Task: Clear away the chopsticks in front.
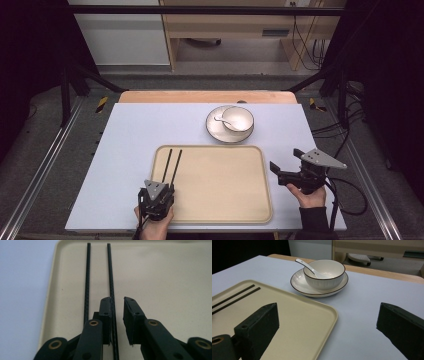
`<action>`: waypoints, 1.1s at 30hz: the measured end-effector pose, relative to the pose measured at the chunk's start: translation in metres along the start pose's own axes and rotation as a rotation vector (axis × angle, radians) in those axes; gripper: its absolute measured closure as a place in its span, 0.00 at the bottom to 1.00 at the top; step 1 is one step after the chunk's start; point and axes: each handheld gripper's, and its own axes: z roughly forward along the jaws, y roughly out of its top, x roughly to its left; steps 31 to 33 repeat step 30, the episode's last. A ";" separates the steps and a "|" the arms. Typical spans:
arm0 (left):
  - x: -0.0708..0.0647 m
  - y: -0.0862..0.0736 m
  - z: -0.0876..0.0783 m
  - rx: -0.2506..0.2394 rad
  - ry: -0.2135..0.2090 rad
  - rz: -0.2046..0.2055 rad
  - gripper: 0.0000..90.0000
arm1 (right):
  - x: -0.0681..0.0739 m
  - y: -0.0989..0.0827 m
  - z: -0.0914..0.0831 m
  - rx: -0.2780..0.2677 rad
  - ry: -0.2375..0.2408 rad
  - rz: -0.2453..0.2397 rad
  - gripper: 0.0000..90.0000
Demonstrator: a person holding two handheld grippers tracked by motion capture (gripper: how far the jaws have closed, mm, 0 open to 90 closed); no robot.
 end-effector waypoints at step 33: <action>0.086 0.090 -0.045 -0.174 -0.184 0.199 0.18 | -0.007 -0.002 -0.007 -0.023 -0.022 0.020 0.04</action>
